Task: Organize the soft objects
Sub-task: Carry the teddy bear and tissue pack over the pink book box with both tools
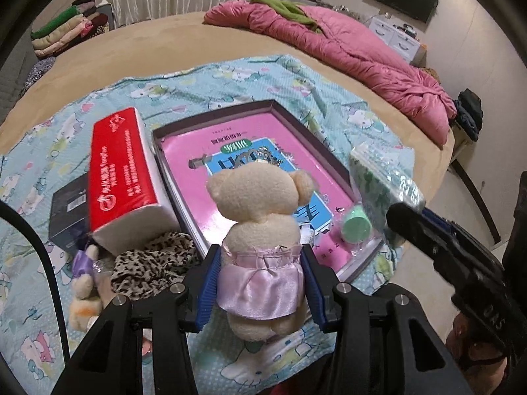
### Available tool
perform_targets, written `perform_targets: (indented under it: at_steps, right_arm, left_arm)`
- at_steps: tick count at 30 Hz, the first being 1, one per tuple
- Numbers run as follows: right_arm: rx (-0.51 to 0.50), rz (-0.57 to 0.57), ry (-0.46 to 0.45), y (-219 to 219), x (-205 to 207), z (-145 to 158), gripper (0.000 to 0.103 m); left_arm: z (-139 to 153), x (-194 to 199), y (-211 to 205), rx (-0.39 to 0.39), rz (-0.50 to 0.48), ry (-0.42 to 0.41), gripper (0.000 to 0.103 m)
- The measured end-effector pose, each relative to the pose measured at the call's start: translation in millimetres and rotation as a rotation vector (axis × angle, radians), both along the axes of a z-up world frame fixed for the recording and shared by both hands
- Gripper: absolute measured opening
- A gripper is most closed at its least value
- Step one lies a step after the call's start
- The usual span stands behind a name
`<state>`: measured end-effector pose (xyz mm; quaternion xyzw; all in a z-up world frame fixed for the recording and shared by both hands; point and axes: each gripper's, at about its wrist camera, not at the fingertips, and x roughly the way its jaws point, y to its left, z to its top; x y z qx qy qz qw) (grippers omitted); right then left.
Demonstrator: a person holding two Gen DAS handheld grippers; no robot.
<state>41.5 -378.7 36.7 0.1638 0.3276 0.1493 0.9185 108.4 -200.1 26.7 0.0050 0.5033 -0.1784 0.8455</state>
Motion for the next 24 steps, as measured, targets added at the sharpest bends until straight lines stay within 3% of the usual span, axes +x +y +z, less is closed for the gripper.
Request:
perform_targets:
  at_steps: [12,24]
  right_arm:
    - [0.012,0.007,0.112,5.3,13.3,-31.3,0.037]
    - [-0.052,0.009,0.171,11.0,20.7,-45.0,0.037]
  left_arm:
    - [-34.2,23.7,-9.2,0.042,0.002,0.049,0.047]
    - [-49.2,27.1,-12.7,0.048,-0.008,0.070,0.047]
